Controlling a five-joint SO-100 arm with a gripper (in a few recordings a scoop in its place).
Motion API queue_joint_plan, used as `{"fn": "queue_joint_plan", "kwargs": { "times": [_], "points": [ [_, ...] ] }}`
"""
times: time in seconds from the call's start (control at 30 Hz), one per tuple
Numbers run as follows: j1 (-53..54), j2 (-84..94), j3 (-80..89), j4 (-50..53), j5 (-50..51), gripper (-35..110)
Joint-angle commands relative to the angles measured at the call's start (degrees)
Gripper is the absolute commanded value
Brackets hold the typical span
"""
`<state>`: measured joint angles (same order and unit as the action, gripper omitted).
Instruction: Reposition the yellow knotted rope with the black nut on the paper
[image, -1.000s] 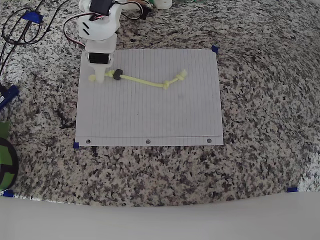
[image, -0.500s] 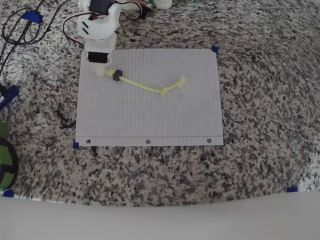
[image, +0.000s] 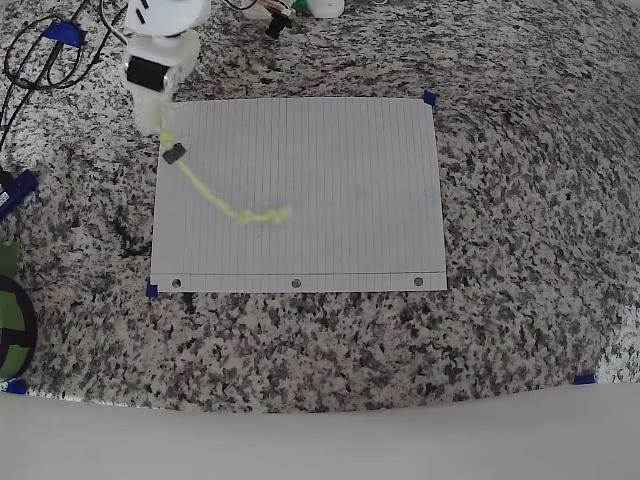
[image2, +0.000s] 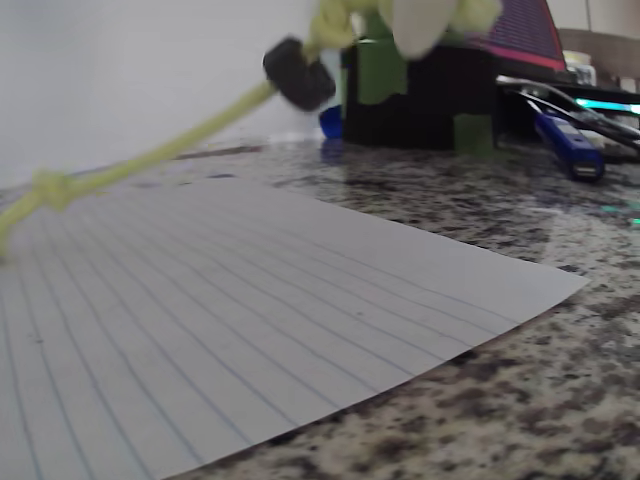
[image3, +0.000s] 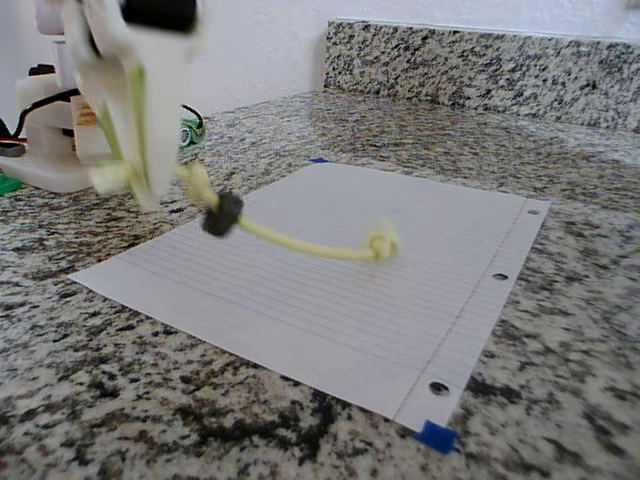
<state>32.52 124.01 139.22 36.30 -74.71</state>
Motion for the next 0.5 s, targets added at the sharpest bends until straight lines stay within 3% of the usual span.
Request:
{"fn": "queue_joint_plan", "kwargs": {
  "times": [0.0,0.47],
  "points": [
    [1.67,6.50,-2.55,0.44,-1.32,0],
    [13.27,29.36,-3.25,7.56,-4.22,0]
  ]
}}
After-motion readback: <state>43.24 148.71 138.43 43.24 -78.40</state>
